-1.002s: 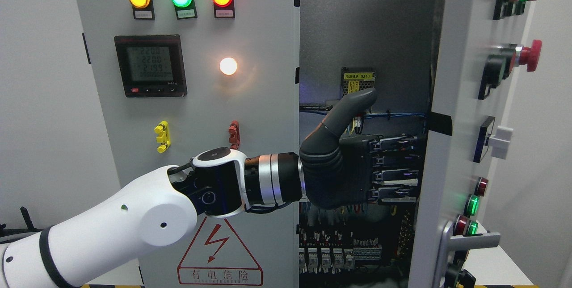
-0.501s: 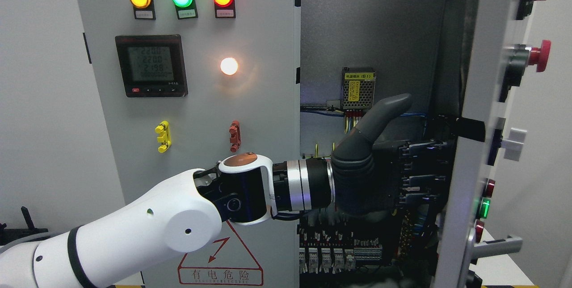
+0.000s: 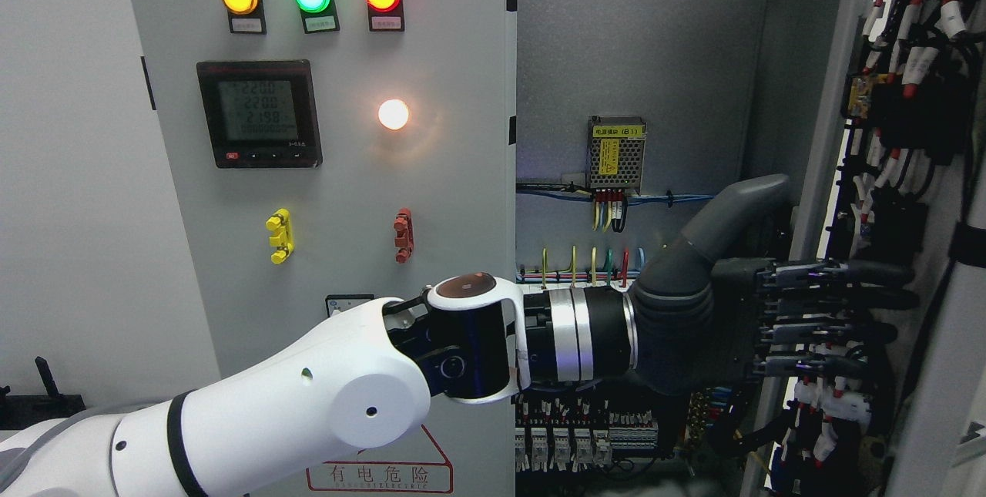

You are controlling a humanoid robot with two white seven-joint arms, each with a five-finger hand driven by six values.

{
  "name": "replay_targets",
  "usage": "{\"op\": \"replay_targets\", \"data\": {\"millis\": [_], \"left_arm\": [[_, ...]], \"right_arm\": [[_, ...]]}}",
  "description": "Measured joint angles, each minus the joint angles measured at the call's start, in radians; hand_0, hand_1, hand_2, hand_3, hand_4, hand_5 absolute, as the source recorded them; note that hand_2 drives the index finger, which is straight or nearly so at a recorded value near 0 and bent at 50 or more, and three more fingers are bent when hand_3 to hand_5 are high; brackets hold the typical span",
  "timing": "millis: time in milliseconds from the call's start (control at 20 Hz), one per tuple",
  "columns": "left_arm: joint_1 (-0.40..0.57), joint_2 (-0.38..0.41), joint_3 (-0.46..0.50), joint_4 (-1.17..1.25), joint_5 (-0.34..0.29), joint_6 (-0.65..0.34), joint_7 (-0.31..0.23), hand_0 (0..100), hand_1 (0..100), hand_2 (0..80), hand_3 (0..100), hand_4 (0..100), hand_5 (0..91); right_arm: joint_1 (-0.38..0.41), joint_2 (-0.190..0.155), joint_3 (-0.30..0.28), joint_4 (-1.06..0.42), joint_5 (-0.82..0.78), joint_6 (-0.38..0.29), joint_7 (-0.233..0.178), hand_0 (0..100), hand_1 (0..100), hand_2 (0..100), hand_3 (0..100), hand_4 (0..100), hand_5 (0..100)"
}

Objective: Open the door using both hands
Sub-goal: 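Push the grey door outward with the left hand, swinging it open, then keep pushing the door farther open with the left hand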

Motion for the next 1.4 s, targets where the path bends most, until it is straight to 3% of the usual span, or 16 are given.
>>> {"op": "replay_targets", "data": {"millis": [301, 701, 1102, 1402], "left_arm": [[0.002, -0.086, 0.021, 0.025, -0.052, 0.001, 0.005, 0, 0, 0.0, 0, 3, 0.0], [0.003, -0.179, 0.035, 0.079, -0.077, 0.005, 0.007, 0, 0, 0.0, 0, 3, 0.0], [0.001, -0.232, 0.04, 0.105, -0.081, -0.024, 0.114, 0, 0, 0.0, 0, 3, 0.0], [0.001, -0.255, 0.041, 0.114, -0.081, -0.027, 0.135, 0, 0, 0.0, 0, 3, 0.0]], "right_arm": [[0.0, 0.0, 0.0, 0.0, 0.0, 0.0, 0.0, 0, 0, 0, 0, 0, 0], [0.001, 0.0, 0.0, 0.0, 0.0, 0.0, 0.0, 0, 0, 0, 0, 0, 0], [0.001, 0.0, 0.0, 0.0, 0.0, 0.0, 0.0, 0, 0, 0, 0, 0, 0], [0.001, 0.0, 0.0, 0.0, 0.0, 0.0, -0.001, 0, 0, 0, 0, 0, 0]]}}
